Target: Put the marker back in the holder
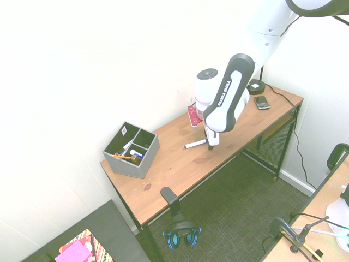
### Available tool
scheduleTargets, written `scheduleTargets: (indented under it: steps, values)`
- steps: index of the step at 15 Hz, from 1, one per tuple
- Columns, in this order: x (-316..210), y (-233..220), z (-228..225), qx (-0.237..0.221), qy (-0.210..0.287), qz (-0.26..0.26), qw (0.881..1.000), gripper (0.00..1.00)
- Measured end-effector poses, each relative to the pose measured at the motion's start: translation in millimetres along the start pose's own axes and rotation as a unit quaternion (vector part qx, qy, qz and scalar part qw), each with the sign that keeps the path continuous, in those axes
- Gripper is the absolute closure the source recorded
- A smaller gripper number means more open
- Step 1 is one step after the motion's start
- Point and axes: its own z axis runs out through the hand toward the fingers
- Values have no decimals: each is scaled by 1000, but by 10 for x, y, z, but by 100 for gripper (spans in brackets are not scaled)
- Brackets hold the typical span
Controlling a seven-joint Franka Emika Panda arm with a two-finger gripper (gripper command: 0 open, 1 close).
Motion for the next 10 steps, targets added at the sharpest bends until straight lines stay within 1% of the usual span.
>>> scheduleTargets:
  steps: [10]
  values:
    - [-2, 109, 37, -6, -4, 20, 1000, 100]
